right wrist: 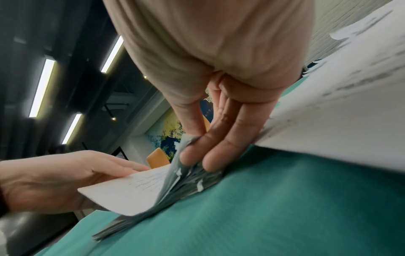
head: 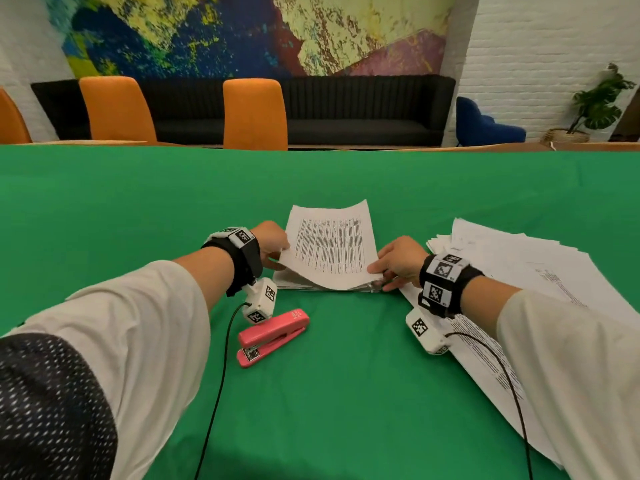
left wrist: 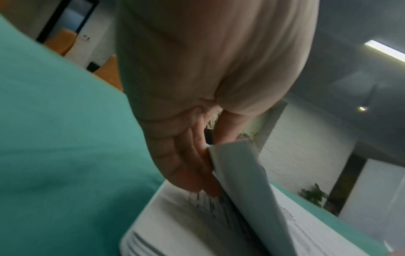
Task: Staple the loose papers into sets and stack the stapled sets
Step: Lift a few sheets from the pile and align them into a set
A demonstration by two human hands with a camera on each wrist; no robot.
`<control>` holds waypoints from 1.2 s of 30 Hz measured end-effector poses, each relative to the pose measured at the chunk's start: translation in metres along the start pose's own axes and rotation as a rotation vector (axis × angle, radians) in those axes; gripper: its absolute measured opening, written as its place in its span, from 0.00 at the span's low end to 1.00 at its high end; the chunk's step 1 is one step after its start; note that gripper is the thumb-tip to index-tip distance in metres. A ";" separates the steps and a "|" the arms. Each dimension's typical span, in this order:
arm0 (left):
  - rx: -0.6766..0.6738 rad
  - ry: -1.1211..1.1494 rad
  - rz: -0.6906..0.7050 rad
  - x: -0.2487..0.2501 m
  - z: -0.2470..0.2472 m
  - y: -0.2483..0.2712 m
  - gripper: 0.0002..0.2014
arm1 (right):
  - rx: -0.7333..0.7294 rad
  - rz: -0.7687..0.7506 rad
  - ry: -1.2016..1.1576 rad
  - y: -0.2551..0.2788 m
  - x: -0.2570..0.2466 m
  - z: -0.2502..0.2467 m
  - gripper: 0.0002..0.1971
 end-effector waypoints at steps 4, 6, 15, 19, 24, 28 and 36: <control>-0.036 -0.188 0.065 0.000 -0.004 0.001 0.16 | -0.003 0.019 -0.028 -0.002 0.005 0.000 0.17; -0.107 -0.351 0.088 -0.005 -0.005 -0.001 0.38 | 0.016 -0.014 -0.016 -0.001 0.008 -0.001 0.22; -0.178 -0.890 0.258 -0.016 -0.004 0.009 0.39 | 0.069 -0.332 0.375 0.016 0.011 -0.004 0.19; -0.134 -1.018 0.343 -0.017 -0.003 0.011 0.36 | 0.064 -0.357 0.467 0.015 0.007 0.000 0.12; -0.099 -1.073 0.413 -0.017 -0.002 0.013 0.35 | 0.068 -0.353 0.499 0.011 0.005 0.002 0.10; -0.089 -1.065 0.420 -0.020 -0.001 0.007 0.35 | 0.072 -0.363 0.537 0.010 0.003 0.004 0.09; -0.085 -1.072 0.427 -0.021 -0.002 0.006 0.33 | 0.060 -0.370 0.613 0.010 0.001 0.007 0.09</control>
Point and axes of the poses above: each hand's wrist, its own y-axis away from the middle knuckle, its own z-axis out of the palm, x = y × z, the point moved 2 cm from there along -y, towards the middle knuckle, and after that the axes turned 5 degrees about x, right-handed, at the moved point
